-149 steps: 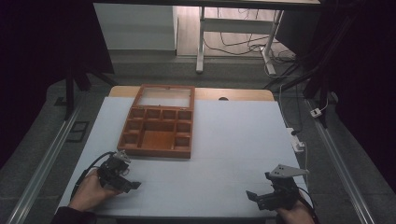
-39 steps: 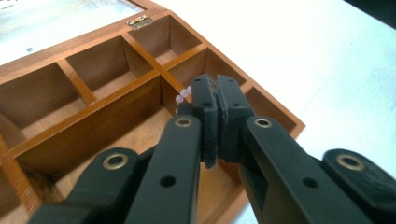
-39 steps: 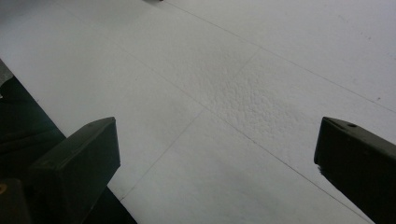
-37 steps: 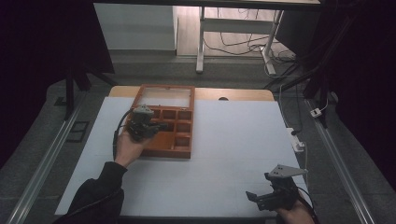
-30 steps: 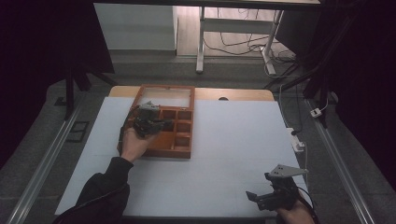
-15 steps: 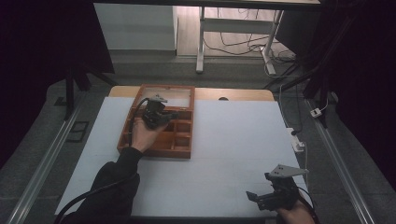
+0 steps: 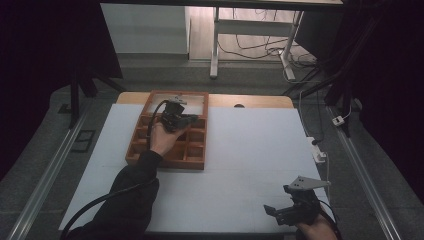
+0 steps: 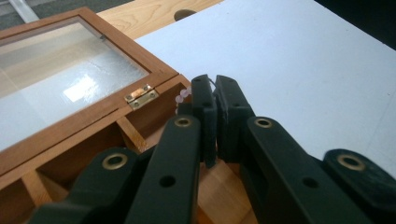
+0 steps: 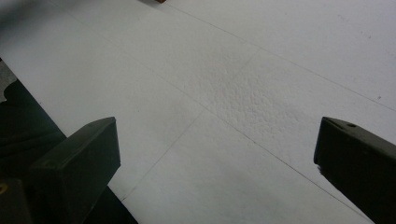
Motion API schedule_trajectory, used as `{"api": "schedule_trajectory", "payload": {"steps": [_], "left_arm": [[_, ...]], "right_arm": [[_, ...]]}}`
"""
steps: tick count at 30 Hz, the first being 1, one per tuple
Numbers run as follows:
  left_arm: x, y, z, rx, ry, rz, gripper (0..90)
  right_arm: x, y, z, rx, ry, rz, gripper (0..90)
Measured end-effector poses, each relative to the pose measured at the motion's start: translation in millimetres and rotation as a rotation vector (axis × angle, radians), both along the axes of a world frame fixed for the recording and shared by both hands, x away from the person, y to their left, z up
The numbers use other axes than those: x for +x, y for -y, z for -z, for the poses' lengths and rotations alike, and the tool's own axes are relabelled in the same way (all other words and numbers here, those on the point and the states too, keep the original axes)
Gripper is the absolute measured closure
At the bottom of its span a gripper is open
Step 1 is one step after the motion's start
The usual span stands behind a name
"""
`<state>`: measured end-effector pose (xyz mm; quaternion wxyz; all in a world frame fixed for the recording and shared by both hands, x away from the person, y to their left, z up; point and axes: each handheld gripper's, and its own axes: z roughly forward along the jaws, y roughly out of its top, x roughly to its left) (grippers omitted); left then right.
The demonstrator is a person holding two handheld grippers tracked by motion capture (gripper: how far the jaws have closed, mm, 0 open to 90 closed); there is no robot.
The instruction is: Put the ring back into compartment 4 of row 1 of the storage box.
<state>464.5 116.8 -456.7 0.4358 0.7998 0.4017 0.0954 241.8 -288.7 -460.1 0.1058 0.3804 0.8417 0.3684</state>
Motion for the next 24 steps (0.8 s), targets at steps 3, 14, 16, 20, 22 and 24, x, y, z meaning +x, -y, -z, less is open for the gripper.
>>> {"api": "schedule_trajectory", "payload": {"steps": [3,14,16,20,22,24], "left_arm": [[3.4,3.5,0.6,0.004,0.003,-0.001,86.4],[12.3,13.1,13.9,0.037,-0.02,-0.006,86.3],[13.3,14.5,17.3,0.04,-0.028,-0.007,86.2],[14.9,17.1,24.1,0.029,-0.046,-0.013,86.2],[15.5,17.2,28.2,0.011,-0.058,-0.023,86.1],[16.3,17.9,32.1,0.015,-0.068,-0.032,86.1]], "right_arm": [[0.1,0.3,0.1,0.001,0.002,-0.002,0.2],[0.0,0.7,0.1,0.005,0.002,-0.005,0.2],[0.1,0.7,0.1,0.005,0.002,-0.005,0.2],[0.0,0.8,0.0,0.006,0.002,-0.007,0.2],[-0.1,0.8,0.0,0.006,0.002,-0.008,0.2],[-0.1,0.9,0.0,0.007,0.003,-0.009,0.2]]}}
